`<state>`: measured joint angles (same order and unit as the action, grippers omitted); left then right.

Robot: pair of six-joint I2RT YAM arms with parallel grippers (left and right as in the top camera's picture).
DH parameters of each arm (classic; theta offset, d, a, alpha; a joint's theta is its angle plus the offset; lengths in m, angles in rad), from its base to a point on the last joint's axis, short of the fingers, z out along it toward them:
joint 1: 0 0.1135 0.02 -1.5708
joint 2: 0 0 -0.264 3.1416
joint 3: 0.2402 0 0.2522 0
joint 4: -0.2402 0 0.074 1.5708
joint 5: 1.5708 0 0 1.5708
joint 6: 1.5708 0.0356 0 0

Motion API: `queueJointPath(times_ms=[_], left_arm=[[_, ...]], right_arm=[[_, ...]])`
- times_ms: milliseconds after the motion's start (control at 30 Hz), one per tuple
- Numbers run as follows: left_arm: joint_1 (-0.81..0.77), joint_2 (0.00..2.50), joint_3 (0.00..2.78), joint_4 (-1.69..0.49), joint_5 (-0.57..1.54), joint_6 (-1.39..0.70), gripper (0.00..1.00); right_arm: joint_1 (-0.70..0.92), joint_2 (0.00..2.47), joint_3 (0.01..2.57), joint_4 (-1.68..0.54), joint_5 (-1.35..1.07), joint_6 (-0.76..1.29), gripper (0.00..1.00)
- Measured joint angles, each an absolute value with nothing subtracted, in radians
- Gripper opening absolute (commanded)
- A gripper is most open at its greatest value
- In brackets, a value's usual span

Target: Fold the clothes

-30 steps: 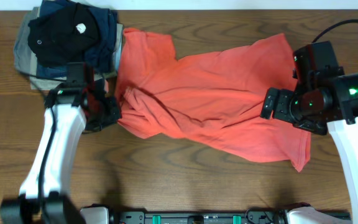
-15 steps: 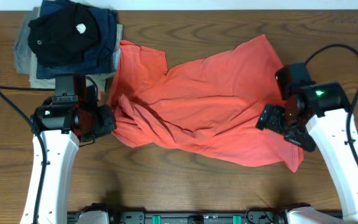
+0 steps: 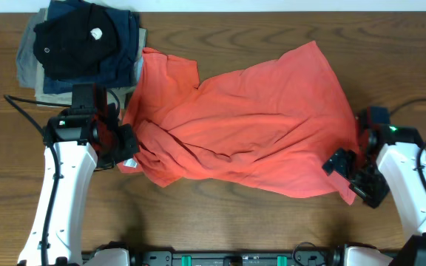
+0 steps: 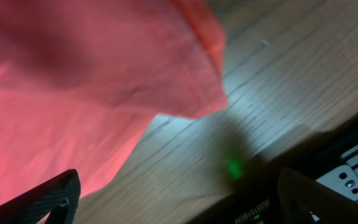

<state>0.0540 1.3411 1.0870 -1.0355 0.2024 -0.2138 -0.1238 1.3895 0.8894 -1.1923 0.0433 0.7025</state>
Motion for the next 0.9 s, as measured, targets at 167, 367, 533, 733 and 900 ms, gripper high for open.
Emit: queueJointPath(times_ms=[167, 367, 533, 733, 900], left_arm=[[0.054, 1.341, 1.087, -1.036, 0.203, -0.214, 0.1], [0.054, 1.341, 1.087, -1.036, 0.202, -0.214, 0.1], [0.054, 1.341, 1.087, -1.037, 0.203, -0.213, 0.38], [0.054, 1.341, 1.087, -1.037, 0.202, -0.221, 0.47], [0.054, 1.341, 1.087, -1.04, 0.202, -0.228, 0.57]], right_arm=[[-0.194, 1.39, 0.836, -1.134, 0.024, 0.675, 0.99], [-0.205, 1.39, 0.748, -1.031, -0.003, 0.664, 0.99], [-0.205, 1.39, 0.708, -0.976, -0.012, 0.661, 0.99], [-0.205, 1.39, 0.667, -0.918, -0.026, 0.657, 0.67], [-0.205, 1.39, 0.641, -0.874, -0.03, 0.663, 0.63]])
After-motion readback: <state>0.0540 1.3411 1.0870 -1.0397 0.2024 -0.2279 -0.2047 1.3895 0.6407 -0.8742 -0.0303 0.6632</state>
